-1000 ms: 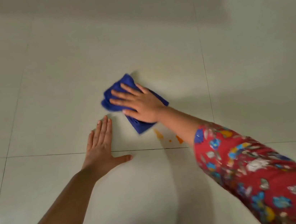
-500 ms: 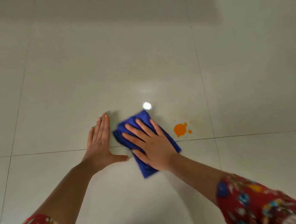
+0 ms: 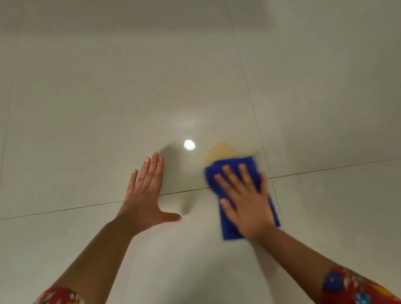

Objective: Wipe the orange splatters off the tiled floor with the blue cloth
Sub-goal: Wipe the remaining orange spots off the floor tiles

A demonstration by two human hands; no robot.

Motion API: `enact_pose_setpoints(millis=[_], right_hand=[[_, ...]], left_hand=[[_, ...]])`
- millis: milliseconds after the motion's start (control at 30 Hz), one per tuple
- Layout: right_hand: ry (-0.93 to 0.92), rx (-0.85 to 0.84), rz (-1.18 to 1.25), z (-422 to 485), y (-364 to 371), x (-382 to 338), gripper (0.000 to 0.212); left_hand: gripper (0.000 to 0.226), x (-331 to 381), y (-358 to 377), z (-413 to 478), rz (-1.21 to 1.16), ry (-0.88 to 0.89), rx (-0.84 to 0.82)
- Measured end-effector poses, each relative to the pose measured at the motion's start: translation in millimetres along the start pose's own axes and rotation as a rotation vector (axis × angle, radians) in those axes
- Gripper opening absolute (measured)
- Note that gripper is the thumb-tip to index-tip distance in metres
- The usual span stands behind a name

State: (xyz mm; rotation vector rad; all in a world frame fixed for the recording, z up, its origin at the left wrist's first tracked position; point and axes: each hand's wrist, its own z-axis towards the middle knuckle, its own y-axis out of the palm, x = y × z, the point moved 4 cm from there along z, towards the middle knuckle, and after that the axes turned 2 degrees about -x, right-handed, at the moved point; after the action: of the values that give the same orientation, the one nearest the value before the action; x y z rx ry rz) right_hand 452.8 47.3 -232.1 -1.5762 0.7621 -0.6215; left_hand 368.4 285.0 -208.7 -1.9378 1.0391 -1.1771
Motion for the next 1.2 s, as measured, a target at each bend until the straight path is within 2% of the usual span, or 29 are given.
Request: enact_pose_setpoints(millis=[100, 167, 200, 267, 367, 400, 467, 533, 600, 633, 700, 767, 833, 900, 933, 1000, 1100, 1167, 1200], right_hand=[[0.361, -0.005, 0.05, 35, -4, 51, 0.06], [0.431, 0.037, 0.123, 79, -10, 44, 0.062], [0.404, 0.033, 0.137, 99, -13, 31, 0.062], [0.221, 0.026, 0.121, 114, -15, -7, 0.059], [-0.179, -0.024, 0.058, 54, -4, -40, 0.056], [-0.231, -0.037, 0.052, 29, 1, -26, 0.056], [-0.122, -0.003, 0.081, 8, 1, 31, 0.056], [0.155, -0.002, 0.081, 26, -3, 90, 0.056], [0.364, -0.012, 0.075, 69, -15, 109, 0.062], [0.389, -0.006, 0.102, 94, -22, 100, 0.066], [0.294, -0.014, 0.13, 132, -27, 56, 0.066], [0.049, -0.002, 0.101, 132, -22, -4, 0.062], [-0.256, -0.019, 0.047, 87, -13, -48, 0.058], [-0.413, -0.047, 0.038, 36, -6, -43, 0.06], [-0.4, -0.033, 0.058, 26, -5, -23, 0.061], [-0.226, 0.001, 0.036, 32, -3, 30, 0.06], [0.21, 0.0, 0.071, 68, -8, 99, 0.059], [0.437, 0.033, 0.138, 90, -16, 106, 0.065], [0.454, 0.043, 0.148, 96, -19, 95, 0.066]], left_hand=[[0.139, 6, 10, -4, -0.015, -0.005, 0.006], [0.139, 7, 16, -6, -0.012, -0.026, 0.007], [0.139, 7, 16, -6, -0.011, -0.033, 0.011], [0.139, 7, 13, -5, -0.004, -0.035, 0.017], [0.136, 8, 6, 2, -0.036, -0.036, 0.026], [0.134, 8, 5, 4, -0.048, -0.044, 0.033], [0.132, 8, 4, 6, -0.07, -0.053, 0.047], [0.128, 9, 7, 4, -0.086, -0.06, 0.066], [0.123, 8, 11, -1, -0.103, -0.067, 0.088], [0.122, 7, 12, -3, -0.106, -0.071, 0.094], [0.121, 6, 12, -3, -0.104, -0.072, 0.101], [0.122, 6, 8, 0, -0.108, -0.061, 0.11], [0.121, 6, 0, 3, -0.116, -0.048, 0.117], [0.12, 5, -5, 9, -0.111, -0.038, 0.111], [0.12, 4, -6, 12, -0.103, -0.037, 0.11], [0.119, 3, -4, 18, -0.084, -0.036, 0.096], [0.117, 9, 2, 22, -0.067, -0.047, 0.096], [0.118, 13, 4, 24, -0.068, -0.069, 0.112], [0.119, 15, 4, 25, -0.067, -0.081, 0.111]])
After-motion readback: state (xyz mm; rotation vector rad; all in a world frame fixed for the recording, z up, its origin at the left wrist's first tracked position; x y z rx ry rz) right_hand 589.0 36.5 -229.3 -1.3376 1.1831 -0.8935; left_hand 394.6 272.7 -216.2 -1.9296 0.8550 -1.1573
